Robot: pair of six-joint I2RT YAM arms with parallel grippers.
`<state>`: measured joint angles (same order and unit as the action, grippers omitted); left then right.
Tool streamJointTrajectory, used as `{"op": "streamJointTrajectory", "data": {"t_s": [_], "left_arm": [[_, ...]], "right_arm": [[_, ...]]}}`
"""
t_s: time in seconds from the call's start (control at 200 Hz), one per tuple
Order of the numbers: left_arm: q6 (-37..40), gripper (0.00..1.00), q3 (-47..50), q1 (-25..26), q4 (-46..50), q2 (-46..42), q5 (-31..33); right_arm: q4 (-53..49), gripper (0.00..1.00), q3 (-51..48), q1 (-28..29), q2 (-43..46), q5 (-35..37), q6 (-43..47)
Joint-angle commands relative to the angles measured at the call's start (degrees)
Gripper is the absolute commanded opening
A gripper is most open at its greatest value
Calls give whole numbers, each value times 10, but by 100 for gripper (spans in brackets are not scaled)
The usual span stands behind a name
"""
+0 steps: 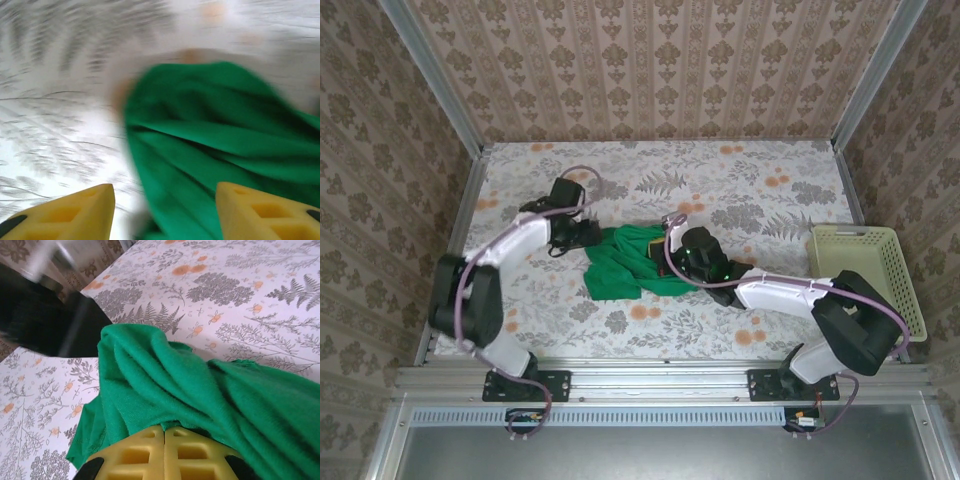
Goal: Fold the inside-out t-shirt
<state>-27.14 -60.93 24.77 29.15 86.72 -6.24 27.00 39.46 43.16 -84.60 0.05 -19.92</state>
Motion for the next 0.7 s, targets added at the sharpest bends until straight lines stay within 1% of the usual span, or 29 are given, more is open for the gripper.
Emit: {"op": "streamJointTrajectory", "data": {"t_s": [0.0, 0.08, 0.13, 0.215, 0.285, 0.36, 0.54, 0.565, 0.61, 0.66, 0.695], "left_arm": [[-8, 67, 50, 65, -115, -78, -50], [-17, 74, 74, 92, -157, -98, -78], [-18, 75, 78, 100, -175, -92, -96], [-23, 75, 68, 100, -182, -63, -104], [-22, 70, 48, 99, -172, -29, -96], [-22, 61, 28, 95, -160, 6, -91], [-37, 27, 11, 70, -162, 33, -85], [-40, 23, 9, 63, -159, 33, -82], [-42, 17, 2, 51, -148, 36, -72], [-40, 13, -13, 38, -125, 48, -61], [-35, 7, -29, 31, -102, 64, -58]], "right_arm": [[24, 0, 7, 2, -11, -31, -7], [24, 0, 4, 3, -9, -33, -4], [25, 0, 4, 5, -6, -36, 0], [24, 0, 2, 12, 0, -36, 4], [24, 0, 0, 16, 5, -36, 6], [24, 0, -3, 18, 13, -35, 5], [12, 0, -16, 19, 45, -27, 12], [9, 0, -18, 19, 65, -25, 13], [3, 0, -22, 19, 80, -24, 15], [-4, 0, -25, 19, 98, -23, 15], [-7, 0, -26, 19, 111, -22, 15]]}}
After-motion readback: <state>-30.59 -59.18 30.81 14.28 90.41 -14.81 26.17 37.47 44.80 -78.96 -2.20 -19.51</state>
